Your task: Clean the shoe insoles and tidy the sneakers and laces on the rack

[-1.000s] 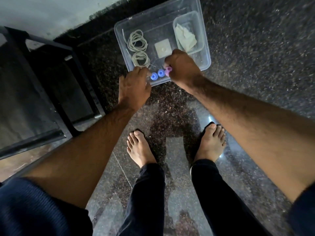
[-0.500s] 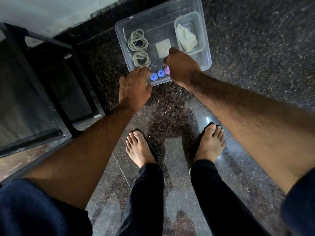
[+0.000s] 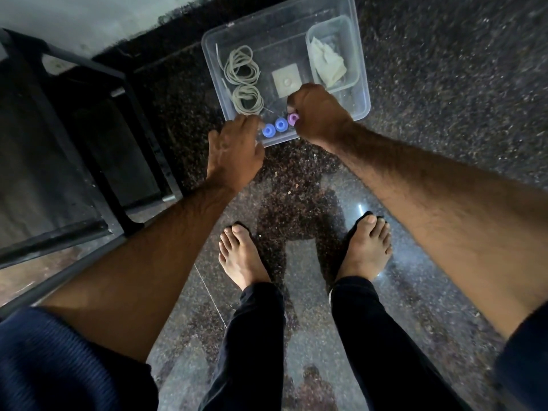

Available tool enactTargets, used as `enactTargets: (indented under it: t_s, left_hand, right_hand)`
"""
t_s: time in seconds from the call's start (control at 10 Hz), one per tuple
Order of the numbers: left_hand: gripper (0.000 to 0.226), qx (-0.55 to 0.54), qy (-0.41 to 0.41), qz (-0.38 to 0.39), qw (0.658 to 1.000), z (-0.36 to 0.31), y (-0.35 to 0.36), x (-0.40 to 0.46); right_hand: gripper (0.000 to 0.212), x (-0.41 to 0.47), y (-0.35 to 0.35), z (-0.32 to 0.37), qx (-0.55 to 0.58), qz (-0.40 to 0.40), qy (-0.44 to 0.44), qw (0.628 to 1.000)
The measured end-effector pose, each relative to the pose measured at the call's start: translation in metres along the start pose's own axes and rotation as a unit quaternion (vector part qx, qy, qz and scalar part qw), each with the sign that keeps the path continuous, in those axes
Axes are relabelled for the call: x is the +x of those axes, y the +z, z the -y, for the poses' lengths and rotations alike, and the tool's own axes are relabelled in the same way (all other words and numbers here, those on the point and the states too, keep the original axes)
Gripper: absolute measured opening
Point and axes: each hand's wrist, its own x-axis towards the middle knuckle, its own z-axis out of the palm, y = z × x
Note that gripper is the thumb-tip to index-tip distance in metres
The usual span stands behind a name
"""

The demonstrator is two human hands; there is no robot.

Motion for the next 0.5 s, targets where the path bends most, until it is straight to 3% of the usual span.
enactTargets:
  t_s: [0.3,0.5]
  left_hand:
    - [0.038,0.025,0.002,0.015,1.000,-0.007,-0.006,-0.003]
    - [0.071,0.099,0.024,0.053,0.993,-0.030,-0.044,-0.033]
  right_hand:
    - [0.034,-0.009,-0.010,0.001,-0.011,0.024,-0.005,1.000]
    - [0.071,-0.064,-0.043,0.021,-0.032,0.029,-0.027,0.999]
